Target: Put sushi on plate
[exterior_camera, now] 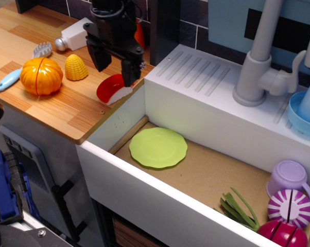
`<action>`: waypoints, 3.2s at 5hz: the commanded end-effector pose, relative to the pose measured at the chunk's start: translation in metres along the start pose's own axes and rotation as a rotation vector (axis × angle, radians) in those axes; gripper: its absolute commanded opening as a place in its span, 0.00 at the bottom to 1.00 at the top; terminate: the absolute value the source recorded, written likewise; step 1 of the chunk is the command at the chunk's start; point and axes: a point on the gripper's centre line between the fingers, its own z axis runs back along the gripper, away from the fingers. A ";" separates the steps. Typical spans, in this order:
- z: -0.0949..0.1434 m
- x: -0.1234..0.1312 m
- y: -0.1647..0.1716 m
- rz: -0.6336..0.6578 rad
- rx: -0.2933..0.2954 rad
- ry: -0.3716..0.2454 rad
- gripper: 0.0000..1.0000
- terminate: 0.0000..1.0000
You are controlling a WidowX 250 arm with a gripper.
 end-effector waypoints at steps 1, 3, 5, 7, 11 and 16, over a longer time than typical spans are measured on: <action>0.002 0.011 0.010 0.000 -0.001 -0.071 1.00 0.00; -0.012 0.018 0.008 -0.009 -0.043 -0.101 1.00 0.00; -0.025 0.015 0.001 0.026 -0.060 -0.096 1.00 0.00; -0.025 0.009 -0.007 0.011 -0.030 -0.119 0.00 0.00; -0.051 0.022 -0.076 0.135 -0.081 -0.195 0.00 0.00; -0.074 0.014 -0.076 0.048 -0.127 -0.294 1.00 1.00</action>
